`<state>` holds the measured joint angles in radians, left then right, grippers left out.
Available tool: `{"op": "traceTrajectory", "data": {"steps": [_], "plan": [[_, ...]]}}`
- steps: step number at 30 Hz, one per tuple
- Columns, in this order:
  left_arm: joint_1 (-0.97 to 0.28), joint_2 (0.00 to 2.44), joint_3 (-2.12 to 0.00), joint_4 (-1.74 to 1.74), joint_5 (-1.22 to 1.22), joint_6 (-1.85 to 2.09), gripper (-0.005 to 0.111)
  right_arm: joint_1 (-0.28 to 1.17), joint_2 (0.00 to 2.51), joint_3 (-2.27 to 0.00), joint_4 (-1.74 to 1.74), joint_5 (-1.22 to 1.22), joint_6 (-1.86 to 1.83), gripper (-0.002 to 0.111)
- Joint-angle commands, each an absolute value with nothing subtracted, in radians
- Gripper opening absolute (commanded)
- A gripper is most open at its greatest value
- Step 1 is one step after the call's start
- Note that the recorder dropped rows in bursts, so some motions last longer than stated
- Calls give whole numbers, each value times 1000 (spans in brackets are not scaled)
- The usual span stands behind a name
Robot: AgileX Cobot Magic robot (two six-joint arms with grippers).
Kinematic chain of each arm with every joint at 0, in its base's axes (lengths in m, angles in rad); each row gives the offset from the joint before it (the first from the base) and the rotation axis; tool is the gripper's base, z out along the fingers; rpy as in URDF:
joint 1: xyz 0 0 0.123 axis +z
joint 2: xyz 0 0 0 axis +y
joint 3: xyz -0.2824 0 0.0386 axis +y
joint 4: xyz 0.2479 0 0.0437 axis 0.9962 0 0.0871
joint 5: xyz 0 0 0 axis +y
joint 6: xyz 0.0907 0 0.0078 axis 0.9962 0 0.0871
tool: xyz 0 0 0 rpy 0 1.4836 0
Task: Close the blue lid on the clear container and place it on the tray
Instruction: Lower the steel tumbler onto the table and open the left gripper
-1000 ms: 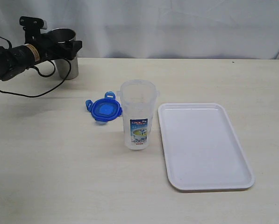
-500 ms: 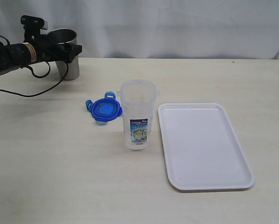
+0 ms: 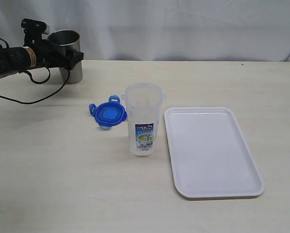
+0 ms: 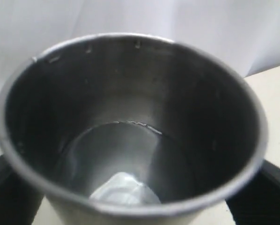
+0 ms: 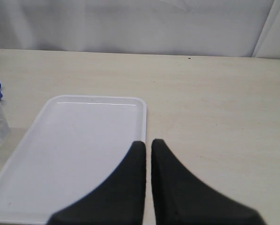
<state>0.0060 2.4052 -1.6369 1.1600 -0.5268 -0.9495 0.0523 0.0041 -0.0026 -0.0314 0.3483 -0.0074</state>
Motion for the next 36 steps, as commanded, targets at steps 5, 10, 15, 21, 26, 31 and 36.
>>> {"op": "traceTrajectory", "data": {"steps": [5, 10, 15, 21, 26, 31, 36], "plan": [[19, 2375, -1573, 1160, -512, -944, 85, 49, 0, 0, -31, 346, -10, 5], [50, 2352, -1520, 1166, -522, -942, 85, 49, 0, 0, -31, 346, -10, 5], [87, 2342, -1461, 1167, -621, -942, 85, 49, 0, 0, -31, 346, -10, 5], [104, 2329, -1386, 1167, -621, -942, 85, 49, 0, 0, -31, 346, -10, 5], [116, 2272, -1309, 1165, -621, -930, 85, 49, 0, 0, -31, 346, -10, 5], [149, 2163, -1219, 1165, -617, -920, 85, 49, 0, 0, -31, 346, -10, 5], [193, 2033, -1125, 1165, -540, -918, 85, 49, 0, 0, -31, 346, -10, 5]]}}
